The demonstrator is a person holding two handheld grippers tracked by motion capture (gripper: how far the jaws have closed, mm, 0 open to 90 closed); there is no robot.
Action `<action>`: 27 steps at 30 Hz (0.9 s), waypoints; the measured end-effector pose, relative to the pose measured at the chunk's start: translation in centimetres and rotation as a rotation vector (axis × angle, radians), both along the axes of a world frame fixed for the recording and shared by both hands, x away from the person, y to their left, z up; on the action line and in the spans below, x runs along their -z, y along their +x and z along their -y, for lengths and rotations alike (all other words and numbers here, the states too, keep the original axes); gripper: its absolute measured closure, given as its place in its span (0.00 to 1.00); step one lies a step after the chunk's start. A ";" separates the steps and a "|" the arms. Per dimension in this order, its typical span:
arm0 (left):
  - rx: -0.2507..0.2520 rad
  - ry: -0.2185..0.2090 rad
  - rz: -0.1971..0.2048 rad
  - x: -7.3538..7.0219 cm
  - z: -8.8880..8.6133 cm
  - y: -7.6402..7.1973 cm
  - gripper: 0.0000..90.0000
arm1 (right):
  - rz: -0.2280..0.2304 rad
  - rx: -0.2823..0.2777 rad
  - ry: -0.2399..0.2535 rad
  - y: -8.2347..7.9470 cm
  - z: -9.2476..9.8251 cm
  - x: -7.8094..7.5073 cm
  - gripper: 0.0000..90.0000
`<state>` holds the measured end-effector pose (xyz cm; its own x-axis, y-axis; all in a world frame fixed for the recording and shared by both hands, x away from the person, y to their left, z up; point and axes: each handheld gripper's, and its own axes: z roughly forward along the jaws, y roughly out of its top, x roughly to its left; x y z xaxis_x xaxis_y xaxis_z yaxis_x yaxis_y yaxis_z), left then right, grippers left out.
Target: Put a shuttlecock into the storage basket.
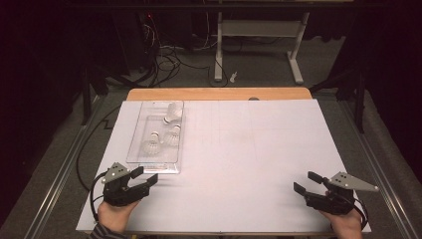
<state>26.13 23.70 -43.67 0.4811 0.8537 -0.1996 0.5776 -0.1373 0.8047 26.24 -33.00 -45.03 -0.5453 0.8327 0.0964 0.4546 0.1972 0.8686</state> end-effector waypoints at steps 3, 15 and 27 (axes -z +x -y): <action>-0.001 0.001 0.001 0.1 0.1 0.0 0.42 | 0.000 0.000 0.000 0.0 0.0 0.0 0.34; -0.024 0.015 0.015 0.5 0.2 0.1 0.42 | 0.000 0.000 -0.001 0.0 0.0 0.0 0.34; -0.033 -0.004 0.010 0.7 -0.1 0.2 0.42 | -0.003 0.000 -0.002 0.0 -0.1 0.0 0.34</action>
<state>26.31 23.79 -44.33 0.4547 0.8682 -0.1985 0.5735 -0.1150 0.8111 26.23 -32.90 -45.05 -0.5452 0.8328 0.0964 0.4568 0.1987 0.8671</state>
